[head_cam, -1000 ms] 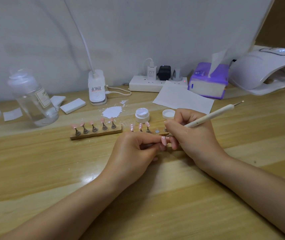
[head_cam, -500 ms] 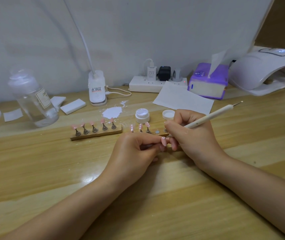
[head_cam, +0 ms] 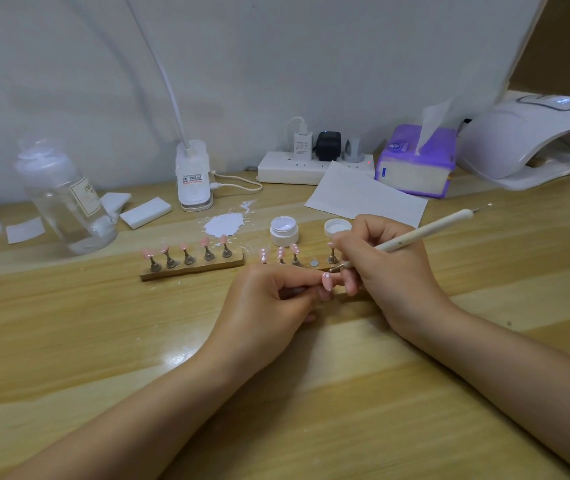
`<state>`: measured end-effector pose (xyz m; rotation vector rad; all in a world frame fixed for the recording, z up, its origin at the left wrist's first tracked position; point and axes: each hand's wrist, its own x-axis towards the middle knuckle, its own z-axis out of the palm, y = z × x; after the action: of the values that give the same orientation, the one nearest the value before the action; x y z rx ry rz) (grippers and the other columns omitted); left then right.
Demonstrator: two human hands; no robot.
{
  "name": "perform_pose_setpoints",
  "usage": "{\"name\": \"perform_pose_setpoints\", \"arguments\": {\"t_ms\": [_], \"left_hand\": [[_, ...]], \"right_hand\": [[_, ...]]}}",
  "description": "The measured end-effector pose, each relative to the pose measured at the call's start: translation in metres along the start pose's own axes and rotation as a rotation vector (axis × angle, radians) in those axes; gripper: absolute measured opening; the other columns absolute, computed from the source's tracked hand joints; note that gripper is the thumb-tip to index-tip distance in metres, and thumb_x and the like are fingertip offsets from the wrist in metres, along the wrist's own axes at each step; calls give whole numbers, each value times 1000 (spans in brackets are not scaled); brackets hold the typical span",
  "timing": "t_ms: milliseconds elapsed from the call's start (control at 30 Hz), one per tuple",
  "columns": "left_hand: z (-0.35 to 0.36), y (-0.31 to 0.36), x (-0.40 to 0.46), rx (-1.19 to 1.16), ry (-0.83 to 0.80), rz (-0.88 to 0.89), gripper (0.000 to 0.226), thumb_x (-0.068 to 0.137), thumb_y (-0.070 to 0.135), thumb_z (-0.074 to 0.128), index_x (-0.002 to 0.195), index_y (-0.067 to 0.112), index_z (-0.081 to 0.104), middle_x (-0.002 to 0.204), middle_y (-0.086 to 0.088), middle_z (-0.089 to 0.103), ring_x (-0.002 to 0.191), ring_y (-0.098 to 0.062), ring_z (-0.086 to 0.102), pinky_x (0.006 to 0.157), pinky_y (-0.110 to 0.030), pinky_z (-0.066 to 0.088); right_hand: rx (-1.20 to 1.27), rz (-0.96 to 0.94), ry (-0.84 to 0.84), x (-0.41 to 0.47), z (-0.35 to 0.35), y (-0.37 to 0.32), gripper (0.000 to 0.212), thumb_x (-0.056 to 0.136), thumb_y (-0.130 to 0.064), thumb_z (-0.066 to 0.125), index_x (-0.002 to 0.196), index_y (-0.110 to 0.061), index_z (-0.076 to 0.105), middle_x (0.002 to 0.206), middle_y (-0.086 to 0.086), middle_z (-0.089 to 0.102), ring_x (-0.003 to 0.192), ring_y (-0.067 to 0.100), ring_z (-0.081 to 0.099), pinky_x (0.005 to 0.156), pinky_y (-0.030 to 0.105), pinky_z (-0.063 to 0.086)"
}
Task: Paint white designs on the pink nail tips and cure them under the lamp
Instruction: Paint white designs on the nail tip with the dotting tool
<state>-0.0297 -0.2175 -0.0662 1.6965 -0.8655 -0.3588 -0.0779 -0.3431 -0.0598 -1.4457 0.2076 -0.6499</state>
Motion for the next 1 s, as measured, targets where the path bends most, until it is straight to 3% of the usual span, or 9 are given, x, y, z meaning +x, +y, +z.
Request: {"name": "perform_pose_setpoints", "arguments": {"t_ms": [133,267,433,600,733,1000], "left_hand": [[0,1,-1,-11,-1,-10,37,83,4,63,71,38,74,78,12,72,76,4,63,58,-11,49],[1,3,-1,-32,7,-26,31,82,5,64,72,33,74,78,15,72,76,2,63,58,-10,49],[0,2,-1,-30,6,-38,25,84,4,63,75,25,73,81,3,72,75,3,63,58,-11,49],[0,1,0,-19,-6,-17,29,84,2,62,76,28,73,79,4,72,73,0,62,60,-13,51],[0,1,0,-21,-14,-14,39,84,2,62,73,37,73,77,7,72,73,3,63,61,-13,52],[0,1,0,-8,-13,-5,29,84,2,62,75,27,73,78,3,72,69,3,60,59,-12,50]], "right_hand": [[23,-3,6,1,0,1,41,83,5,52,50,-11,34,28,-1,36,28,13,47,51,21,52],[18,-38,14,-1,0,-1,42,83,6,52,50,-11,34,28,-6,36,26,5,44,51,17,50],[-30,-61,-9,-4,0,-2,42,81,8,53,48,-10,33,28,-7,36,26,5,43,40,14,44],[-50,-60,-59,-7,1,-5,40,80,12,50,49,-7,34,27,-4,37,25,1,42,35,7,31],[-65,-60,-82,-8,2,-6,38,78,13,49,49,-7,35,27,-4,39,25,1,42,35,8,31],[-77,-53,-79,-7,2,-5,38,76,13,49,47,-7,34,27,-2,40,27,3,43,36,8,33]]}}
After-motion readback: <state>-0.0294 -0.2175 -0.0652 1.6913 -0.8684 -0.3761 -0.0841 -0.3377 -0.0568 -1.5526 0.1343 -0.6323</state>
